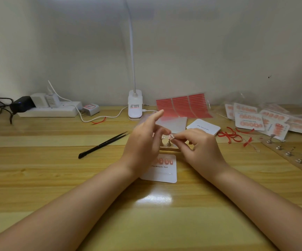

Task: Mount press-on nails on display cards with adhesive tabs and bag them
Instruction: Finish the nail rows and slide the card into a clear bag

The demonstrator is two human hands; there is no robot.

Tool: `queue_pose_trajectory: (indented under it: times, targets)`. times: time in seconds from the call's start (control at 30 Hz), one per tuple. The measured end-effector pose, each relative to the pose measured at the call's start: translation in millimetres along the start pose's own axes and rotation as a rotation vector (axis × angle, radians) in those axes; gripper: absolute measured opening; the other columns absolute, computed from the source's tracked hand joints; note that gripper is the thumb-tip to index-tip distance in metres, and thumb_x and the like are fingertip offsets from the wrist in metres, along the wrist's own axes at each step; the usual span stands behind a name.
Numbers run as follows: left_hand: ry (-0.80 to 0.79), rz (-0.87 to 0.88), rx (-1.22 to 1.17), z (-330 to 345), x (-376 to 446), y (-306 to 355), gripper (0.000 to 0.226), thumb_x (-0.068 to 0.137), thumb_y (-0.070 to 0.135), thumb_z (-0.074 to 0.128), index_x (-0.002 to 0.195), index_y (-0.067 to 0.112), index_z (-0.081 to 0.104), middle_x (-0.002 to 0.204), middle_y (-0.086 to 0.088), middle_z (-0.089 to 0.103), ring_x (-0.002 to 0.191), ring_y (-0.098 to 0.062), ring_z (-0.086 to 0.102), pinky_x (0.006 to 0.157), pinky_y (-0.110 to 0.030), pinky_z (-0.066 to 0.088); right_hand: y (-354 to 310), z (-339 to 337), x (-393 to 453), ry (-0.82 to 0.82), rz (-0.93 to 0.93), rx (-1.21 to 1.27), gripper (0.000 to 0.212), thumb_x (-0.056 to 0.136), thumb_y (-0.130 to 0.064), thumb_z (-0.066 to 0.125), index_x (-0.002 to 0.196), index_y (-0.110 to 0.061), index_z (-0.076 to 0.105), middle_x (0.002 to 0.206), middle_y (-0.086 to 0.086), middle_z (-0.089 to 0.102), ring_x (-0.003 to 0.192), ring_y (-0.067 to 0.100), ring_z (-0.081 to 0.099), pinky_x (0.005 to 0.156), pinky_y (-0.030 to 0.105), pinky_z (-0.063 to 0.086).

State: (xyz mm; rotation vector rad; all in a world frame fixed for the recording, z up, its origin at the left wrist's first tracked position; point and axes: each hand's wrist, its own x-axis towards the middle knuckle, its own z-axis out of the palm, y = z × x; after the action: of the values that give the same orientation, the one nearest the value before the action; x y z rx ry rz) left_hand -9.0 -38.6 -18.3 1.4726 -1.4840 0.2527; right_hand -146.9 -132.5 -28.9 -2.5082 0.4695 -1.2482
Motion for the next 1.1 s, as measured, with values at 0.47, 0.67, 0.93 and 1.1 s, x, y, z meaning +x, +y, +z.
queue_pose_trajectory:
  times: [0.47,0.67,0.93,1.1]
  targets:
    - [0.016,-0.228,-0.107,1,0,-9,0.057,0.09,0.017,0.068,0.141,0.012,0.042,0.103,0.003,0.07,0.093,-0.003,0.063,0.084,-0.017,0.049,21,4,5,-0.134,0.448,0.007,0.013,0.078,-0.035,0.078,0.085,-0.024,0.079,0.069,-0.025,0.056,0.073,-0.009,0.051,0.065,0.01,0.032]
    - [0.015,-0.253,-0.113,0,-1,-11,0.056,0.09,0.018,0.068,0.139,0.014,0.043,0.103,0.006,0.068,0.096,-0.007,0.063,0.087,-0.033,0.052,13,-2,3,-0.146,0.395,-0.168,0.045,0.066,-0.061,0.073,0.09,-0.023,0.069,0.079,-0.009,0.056,0.084,0.012,0.052,0.072,0.029,0.042]
    - [0.071,-0.316,-0.119,-1,1,-20,0.053,0.092,0.018,0.066,0.138,0.016,0.041,0.102,0.013,0.062,0.092,-0.003,0.062,0.079,-0.019,0.051,-18,-28,14,-0.662,0.3,-0.225,0.084,0.04,-0.095,0.05,0.099,-0.036,0.061,0.078,-0.018,0.051,0.074,-0.001,0.05,0.06,0.021,0.037]
    - [0.084,-0.319,-0.122,-1,2,-23,0.051,0.092,0.019,0.065,0.137,0.018,0.041,0.104,0.012,0.062,0.091,-0.001,0.061,0.072,-0.01,0.048,-24,-32,17,-0.838,0.263,-0.296,0.085,0.047,-0.084,0.067,0.117,-0.037,0.054,0.093,-0.023,0.047,0.087,-0.001,0.047,0.074,0.022,0.046]
